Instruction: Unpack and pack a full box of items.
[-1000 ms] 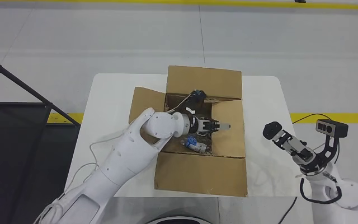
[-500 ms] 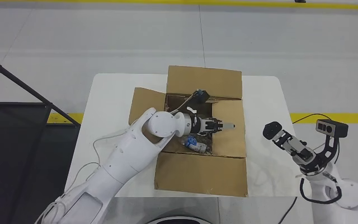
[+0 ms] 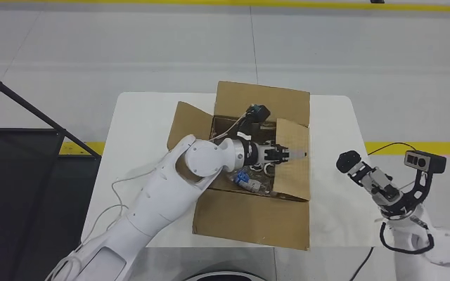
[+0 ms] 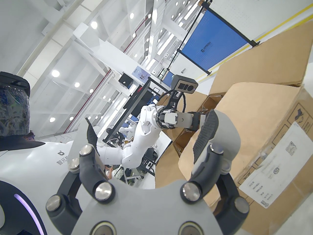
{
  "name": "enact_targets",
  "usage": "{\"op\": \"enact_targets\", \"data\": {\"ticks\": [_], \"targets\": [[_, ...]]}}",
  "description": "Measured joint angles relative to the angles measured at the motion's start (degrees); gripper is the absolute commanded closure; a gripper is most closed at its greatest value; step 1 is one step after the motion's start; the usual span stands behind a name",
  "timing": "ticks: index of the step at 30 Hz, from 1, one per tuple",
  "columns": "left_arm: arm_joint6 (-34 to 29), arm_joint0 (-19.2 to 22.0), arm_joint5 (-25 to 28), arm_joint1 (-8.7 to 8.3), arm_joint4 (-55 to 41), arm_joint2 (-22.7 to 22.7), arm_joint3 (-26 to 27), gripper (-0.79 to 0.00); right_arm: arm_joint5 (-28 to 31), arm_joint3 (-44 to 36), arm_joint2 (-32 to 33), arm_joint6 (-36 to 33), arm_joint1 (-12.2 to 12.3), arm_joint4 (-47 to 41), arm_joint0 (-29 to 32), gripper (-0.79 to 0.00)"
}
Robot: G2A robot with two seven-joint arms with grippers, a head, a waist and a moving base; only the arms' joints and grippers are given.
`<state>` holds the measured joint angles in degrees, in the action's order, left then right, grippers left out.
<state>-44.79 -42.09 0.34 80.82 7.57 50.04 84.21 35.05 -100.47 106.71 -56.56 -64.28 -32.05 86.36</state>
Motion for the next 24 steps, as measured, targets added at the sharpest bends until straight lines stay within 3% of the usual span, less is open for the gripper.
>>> {"op": "enact_targets", "data": {"ticks": [10,24], "targets": [[5.56,3.69,0.18,2.25,-1.4,-4.26,-1.28,-0.785,2.8,2.1,8.65,3.38,0.3,-4.06,5.74,-0.785],[11.16,11.38,5.5,8.26,-4.39,-14.38,-13.64,-0.785,6.25,6.33,15.06,4.04,0.01,-9.99,12.59,-0.785]]}}
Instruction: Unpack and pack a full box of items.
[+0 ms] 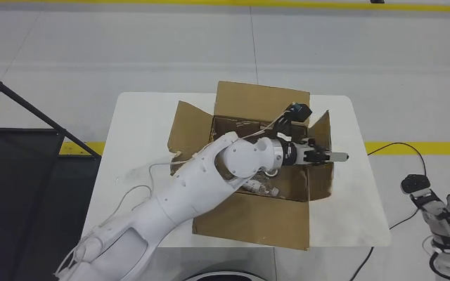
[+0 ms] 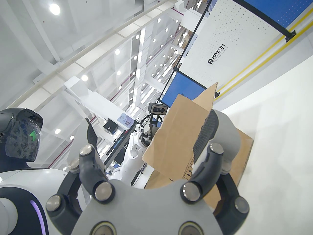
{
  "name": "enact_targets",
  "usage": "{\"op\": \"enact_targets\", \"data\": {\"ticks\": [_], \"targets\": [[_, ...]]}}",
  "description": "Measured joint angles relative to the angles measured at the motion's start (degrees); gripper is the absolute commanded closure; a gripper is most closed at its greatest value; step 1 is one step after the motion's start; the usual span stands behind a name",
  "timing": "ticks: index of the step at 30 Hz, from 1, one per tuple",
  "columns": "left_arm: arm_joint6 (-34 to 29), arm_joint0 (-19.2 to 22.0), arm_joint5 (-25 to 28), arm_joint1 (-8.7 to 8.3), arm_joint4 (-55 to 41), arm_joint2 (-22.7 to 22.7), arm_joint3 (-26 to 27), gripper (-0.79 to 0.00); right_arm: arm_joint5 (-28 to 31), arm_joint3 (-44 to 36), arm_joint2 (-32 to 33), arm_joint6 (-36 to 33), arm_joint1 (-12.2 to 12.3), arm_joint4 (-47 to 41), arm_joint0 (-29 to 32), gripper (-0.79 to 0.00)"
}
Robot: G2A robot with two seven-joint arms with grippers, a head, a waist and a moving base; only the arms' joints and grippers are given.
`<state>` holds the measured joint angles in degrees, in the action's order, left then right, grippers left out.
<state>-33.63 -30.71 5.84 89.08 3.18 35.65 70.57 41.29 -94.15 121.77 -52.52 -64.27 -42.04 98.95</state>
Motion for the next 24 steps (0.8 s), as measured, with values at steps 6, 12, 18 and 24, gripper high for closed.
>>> {"op": "enact_targets", "data": {"ticks": [6,12,18,24], "targets": [[1.11,2.57,0.0,2.71,-0.31,-3.12,-5.59,-0.785,-0.08,0.02,0.1,0.53,-0.13,-1.03,0.59,-0.785],[1.41,4.0,0.43,5.02,-1.13,-4.85,-10.11,-0.785,-0.08,0.02,0.1,0.51,-0.13,-1.0,0.58,-0.785],[1.26,4.58,1.64,6.51,-1.62,-5.06,-12.68,-0.785,-0.07,0.02,0.1,0.51,-0.13,-1.0,0.58,-0.785],[0.94,4.11,2.75,6.2,-0.75,-2.44,-10.8,-0.785,-0.27,-0.16,0.03,0.69,-0.13,-0.8,0.54,-0.785]]}}
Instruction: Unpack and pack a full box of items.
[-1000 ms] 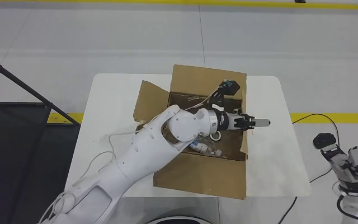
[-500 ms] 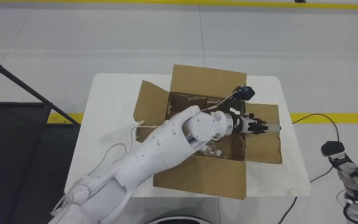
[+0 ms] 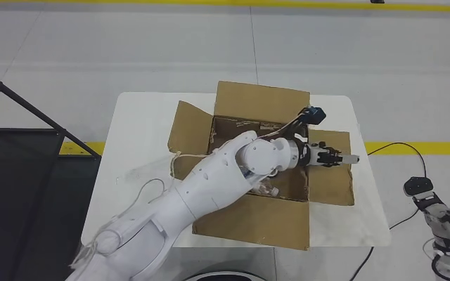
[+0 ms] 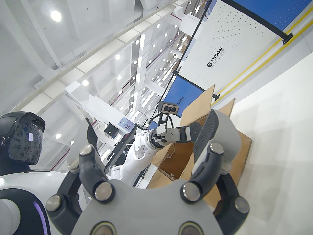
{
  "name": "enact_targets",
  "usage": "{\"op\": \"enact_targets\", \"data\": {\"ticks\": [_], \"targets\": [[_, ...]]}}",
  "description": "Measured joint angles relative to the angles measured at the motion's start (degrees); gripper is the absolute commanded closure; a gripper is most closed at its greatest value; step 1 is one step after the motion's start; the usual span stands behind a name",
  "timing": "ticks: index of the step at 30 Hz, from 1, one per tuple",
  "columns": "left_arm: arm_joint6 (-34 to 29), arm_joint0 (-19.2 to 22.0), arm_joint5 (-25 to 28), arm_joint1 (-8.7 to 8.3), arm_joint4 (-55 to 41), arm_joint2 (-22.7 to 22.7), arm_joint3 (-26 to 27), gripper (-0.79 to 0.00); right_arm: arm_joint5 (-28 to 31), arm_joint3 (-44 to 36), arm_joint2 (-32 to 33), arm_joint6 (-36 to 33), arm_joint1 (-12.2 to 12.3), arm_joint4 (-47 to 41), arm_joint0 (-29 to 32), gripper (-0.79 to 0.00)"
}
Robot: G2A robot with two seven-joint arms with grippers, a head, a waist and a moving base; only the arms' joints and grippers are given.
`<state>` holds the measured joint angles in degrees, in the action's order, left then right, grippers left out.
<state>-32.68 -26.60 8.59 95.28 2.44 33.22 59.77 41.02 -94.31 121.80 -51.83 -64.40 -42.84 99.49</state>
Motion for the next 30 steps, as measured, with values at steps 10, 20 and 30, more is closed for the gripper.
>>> {"op": "enact_targets", "data": {"ticks": [10,20,30], "targets": [[-2.1,-10.25,-1.08,-6.18,9.53,13.89,20.43,-0.785,-3.51,-4.43,-0.1,0.85,0.07,5.08,0.74,-0.785],[-13.92,-31.73,-0.68,-12.69,13.59,35.78,49.61,-0.785,-6.26,-8.6,0.19,0.79,0.12,7.35,2.09,-0.785],[-16.61,-50.53,10.29,-15.73,5.5,54.04,63.61,-0.785,-7.32,-10.91,-0.46,5.04,-0.11,10.54,1.72,-0.785]]}}
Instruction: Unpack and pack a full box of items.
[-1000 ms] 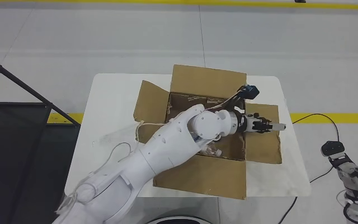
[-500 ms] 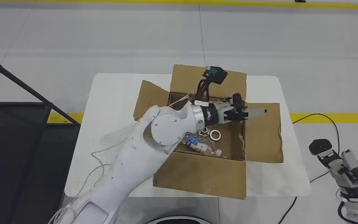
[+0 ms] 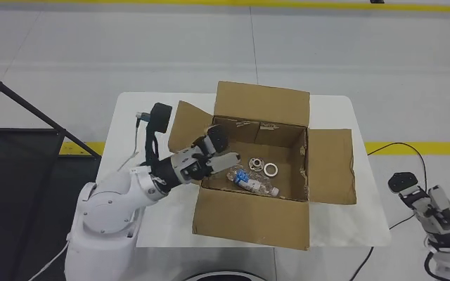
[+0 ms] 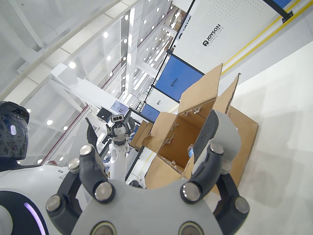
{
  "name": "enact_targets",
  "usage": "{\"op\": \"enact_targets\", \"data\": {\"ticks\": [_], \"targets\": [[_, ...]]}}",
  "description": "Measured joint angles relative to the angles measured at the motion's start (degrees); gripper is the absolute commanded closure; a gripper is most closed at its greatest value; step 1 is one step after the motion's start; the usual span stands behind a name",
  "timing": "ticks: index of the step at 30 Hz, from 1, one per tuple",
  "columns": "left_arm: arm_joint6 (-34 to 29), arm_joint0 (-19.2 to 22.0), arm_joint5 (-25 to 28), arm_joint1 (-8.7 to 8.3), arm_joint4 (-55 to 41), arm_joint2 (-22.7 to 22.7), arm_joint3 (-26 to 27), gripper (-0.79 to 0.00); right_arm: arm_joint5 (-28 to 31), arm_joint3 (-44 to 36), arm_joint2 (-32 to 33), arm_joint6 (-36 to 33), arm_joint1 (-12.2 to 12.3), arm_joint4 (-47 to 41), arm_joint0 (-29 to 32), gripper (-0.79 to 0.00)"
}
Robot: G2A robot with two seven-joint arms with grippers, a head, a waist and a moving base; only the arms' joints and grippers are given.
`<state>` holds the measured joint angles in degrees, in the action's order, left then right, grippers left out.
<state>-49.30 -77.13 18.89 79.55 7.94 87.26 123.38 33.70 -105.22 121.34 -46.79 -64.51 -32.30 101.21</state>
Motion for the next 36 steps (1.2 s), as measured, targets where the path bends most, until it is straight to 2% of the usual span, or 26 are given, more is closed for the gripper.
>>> {"op": "enact_targets", "data": {"ticks": [6,10,14,17,24,25,26,28,32,34,36], "targets": [[-1.42,-7.48,7.24,-1.21,-7.77,8.85,-0.24,-0.785,-5.86,-3.54,-0.96,6.96,-0.16,3.55,-1.08,-0.785],[-2.12,-10.18,11.34,-1.89,-13.5,13.6,-2.72,-0.785,-13.74,-2.68,-2.21,7.23,0.36,7.31,-3.91,-0.785],[-2.72,-12.44,16.11,-2.51,-19.05,17.9,-5.23,-0.785,-20.55,-0.2,-4.15,5.3,1.2,16.56,-7.06,-0.785],[-3.14,-13.7,18.22,-2.97,-22.24,20.49,-7.1,-0.785,-20.65,2.14,-5.59,2.38,1.74,21.6,-9.21,-0.785],[-3.46,-14.88,21.39,-3.83,-27.69,22.93,-9.79,-0.785,-17.71,4.99,-7.79,-4.33,2.51,23.85,-11.14,-0.785],[-3.33,-14.87,21.62,-3.91,-28.07,23.02,-10.01,-0.785,-17.81,4.99,-8.18,-4.61,2.59,24.45,-11.41,-0.634],[-3.17,-14.88,21.88,-3.99,-28.38,23.08,-10.18,-0.785,-17.99,4.98,-8.58,-4.92,2.67,24.98,-11.71,-0.369],[-2.67,-15.04,22.49,-4.15,-28.96,23.18,-10.57,-0.785,-18.56,5.04,-9.37,-5.56,2.85,26.05,-12.43,-0.299],[-2.2,-15.27,22.91,-4.45,-29.66,22.99,-11.26,-0.785,-19.68,5.15,-10.34,-6.18,3.16,27.24,-13.58,-0.209],[-1.97,-15.29,23.22,-4.6,-29.85,22.73,-11.55,-0.785,-20.17,5.17,-10.69,-6.43,3.32,27.65,-14.12,-0.074],[-1.61,-15.38,23.8,-4.72,-29.89,22.37,-11.79,-0.785,-20.43,5.12,-11.07,-6.75,3.48,28.05,-14.62,-0.031]]}}
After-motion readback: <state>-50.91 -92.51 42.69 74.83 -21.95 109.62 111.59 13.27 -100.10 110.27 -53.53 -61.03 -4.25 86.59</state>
